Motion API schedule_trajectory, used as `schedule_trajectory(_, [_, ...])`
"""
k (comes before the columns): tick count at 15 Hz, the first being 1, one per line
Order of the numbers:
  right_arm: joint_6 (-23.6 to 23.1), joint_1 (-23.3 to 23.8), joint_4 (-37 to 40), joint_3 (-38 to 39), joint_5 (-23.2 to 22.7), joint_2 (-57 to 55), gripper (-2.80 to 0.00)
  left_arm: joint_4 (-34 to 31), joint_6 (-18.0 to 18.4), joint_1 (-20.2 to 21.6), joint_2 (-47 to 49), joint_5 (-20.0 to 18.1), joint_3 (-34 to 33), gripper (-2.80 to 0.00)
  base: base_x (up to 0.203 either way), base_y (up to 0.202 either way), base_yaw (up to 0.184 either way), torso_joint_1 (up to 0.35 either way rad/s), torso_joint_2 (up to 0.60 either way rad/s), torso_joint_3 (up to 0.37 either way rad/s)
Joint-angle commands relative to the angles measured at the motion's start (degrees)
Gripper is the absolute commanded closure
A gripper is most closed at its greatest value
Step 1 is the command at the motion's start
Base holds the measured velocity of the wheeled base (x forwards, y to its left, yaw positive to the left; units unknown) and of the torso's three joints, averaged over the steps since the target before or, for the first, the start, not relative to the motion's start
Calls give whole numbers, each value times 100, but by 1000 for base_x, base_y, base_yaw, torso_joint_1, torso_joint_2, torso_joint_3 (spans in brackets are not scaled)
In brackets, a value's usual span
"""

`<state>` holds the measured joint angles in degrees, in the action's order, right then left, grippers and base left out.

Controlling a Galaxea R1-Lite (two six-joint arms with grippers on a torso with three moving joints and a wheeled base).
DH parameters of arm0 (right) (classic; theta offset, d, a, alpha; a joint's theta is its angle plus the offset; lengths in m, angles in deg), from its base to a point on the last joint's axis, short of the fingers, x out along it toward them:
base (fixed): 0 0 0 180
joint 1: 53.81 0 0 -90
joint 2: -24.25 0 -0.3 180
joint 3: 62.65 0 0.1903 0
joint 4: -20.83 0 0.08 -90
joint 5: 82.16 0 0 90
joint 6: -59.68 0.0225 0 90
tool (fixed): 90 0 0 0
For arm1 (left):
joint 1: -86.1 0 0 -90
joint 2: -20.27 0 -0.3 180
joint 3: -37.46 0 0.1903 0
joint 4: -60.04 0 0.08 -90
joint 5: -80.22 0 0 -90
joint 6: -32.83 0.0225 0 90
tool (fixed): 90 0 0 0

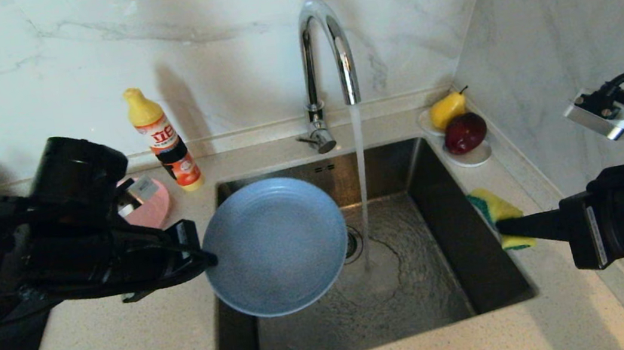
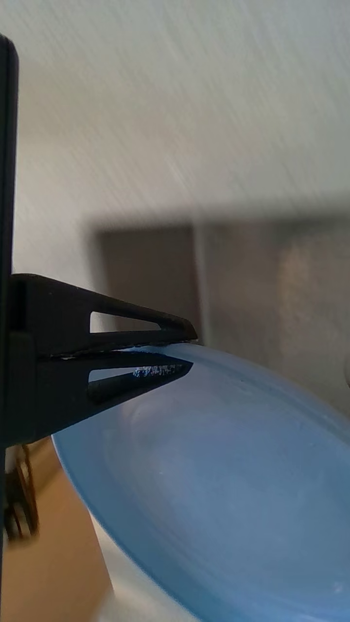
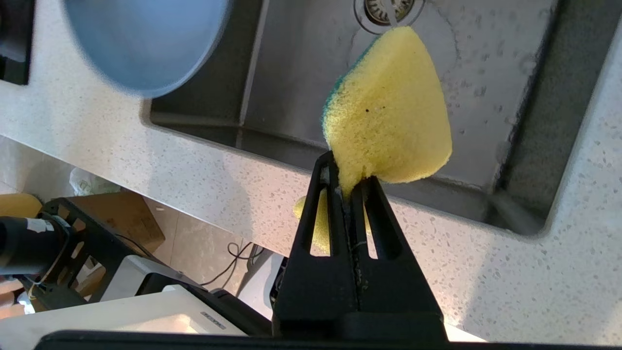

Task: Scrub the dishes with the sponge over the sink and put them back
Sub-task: Wash the plate

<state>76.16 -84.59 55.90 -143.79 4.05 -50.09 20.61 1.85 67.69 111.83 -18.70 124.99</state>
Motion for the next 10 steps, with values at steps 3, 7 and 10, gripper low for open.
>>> schedule_trajectory(3, [13,162,16,92,-34,41,0,208,-471,-573,1293,324,872,0,0,0,0,0,0,0])
schedule_trajectory(7, [4,292,7,222,-34,139,0,417,-667,-1115,1908,507,1519,0,0,0,0,0,0,0])
schedule_trajectory(10, [4,292,18,161,-34,165,0,596,-673,-1322,2005,533,1599,0,0,0,0,0,0,0])
